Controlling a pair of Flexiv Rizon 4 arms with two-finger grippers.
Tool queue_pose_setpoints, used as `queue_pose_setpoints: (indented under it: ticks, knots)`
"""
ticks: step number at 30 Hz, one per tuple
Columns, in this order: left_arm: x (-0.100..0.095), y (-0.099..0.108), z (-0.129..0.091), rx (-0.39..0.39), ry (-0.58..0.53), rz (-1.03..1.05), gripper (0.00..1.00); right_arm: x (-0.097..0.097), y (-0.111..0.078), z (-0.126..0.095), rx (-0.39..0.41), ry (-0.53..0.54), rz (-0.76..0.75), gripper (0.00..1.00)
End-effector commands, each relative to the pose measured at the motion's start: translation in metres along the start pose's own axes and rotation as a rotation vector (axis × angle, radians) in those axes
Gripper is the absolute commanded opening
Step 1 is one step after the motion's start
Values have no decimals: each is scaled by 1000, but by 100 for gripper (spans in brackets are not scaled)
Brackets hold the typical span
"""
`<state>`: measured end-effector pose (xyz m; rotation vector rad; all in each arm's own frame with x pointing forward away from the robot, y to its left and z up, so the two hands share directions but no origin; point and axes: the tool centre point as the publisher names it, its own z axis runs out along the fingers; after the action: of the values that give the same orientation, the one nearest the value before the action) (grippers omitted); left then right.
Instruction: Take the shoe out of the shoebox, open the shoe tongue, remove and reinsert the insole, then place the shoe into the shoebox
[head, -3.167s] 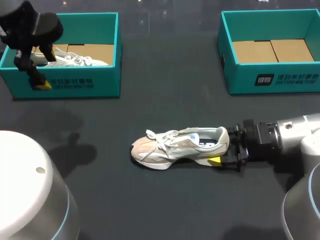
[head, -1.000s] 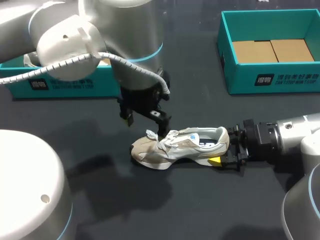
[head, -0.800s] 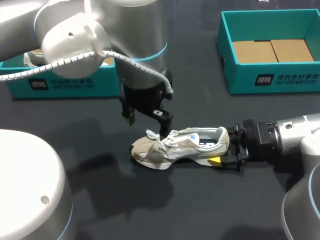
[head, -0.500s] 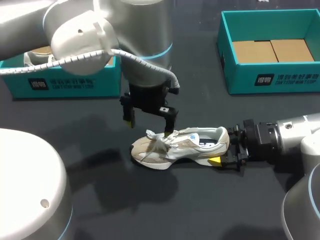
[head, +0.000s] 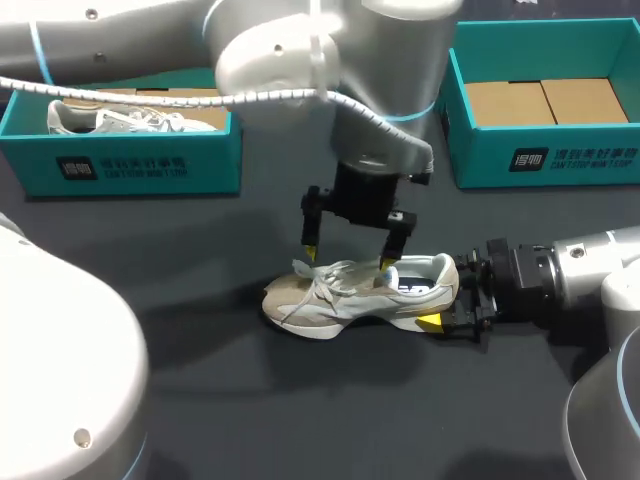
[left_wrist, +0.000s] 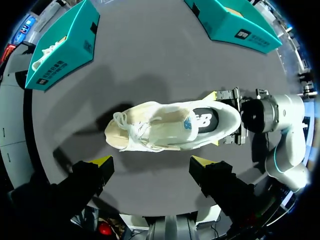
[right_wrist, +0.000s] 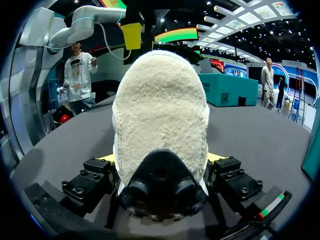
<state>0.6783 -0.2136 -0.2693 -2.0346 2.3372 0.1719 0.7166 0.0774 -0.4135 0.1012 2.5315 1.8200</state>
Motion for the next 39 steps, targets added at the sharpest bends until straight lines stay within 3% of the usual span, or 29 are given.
queue_pose_setpoints:
  ticks: [1,6,18,29,39]
  knots:
    - [14,-3,0,-14,-69,0,100,1,1,0,5,0,1,0]
    - [14,-3,0,-14,-69,0,100,1,1,0,5,0,1,0]
    - [38,-23,19,-53,-73,-52,100,1,1,0,5,0,1,0]
    - [38,-23,19,-60,-61,-51,100,1,1,0,5,0,1,0]
    - [49,-37,35,-70,-98,-54,100,1,1,0,5,0,1,0]
